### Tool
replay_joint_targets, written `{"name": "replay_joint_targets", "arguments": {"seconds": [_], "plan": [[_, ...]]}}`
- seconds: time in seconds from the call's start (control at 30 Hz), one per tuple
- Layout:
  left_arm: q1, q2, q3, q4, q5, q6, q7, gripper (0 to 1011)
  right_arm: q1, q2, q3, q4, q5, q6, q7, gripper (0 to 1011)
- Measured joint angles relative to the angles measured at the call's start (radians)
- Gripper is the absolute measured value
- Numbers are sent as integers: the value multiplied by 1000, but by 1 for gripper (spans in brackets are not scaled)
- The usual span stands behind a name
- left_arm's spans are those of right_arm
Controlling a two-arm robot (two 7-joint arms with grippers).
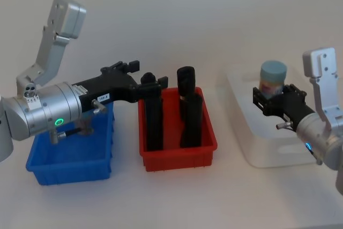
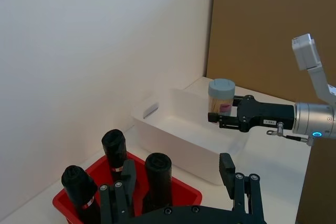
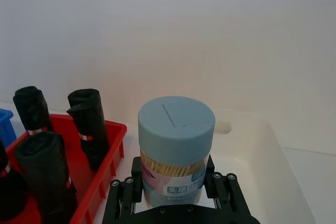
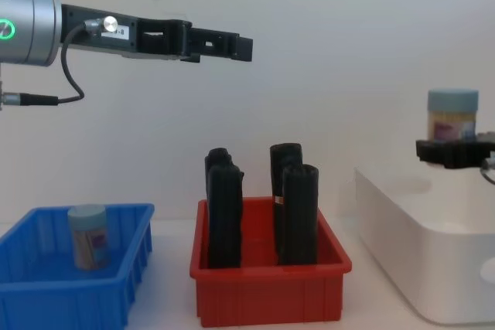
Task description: Pick the cotton swabs from the blue box and place them into the white box.
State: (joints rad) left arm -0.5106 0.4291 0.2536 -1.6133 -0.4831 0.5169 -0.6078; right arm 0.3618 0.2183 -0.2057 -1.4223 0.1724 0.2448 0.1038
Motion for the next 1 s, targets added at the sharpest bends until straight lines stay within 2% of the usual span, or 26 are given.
{"name": "replay_joint_targets", "arguments": {"seconds": [0.37,0.77,1.0], "plan": [[0,0,0,0,0,0,0,1004,71,-13,1,154,4,7,67,645],[0,0,0,0,0,0,0,1004,119,-30,-9,259,1,9,115,649],[0,0,0,0,0,0,0,1004,132,-34,-11,286,0,9,129,840]]}}
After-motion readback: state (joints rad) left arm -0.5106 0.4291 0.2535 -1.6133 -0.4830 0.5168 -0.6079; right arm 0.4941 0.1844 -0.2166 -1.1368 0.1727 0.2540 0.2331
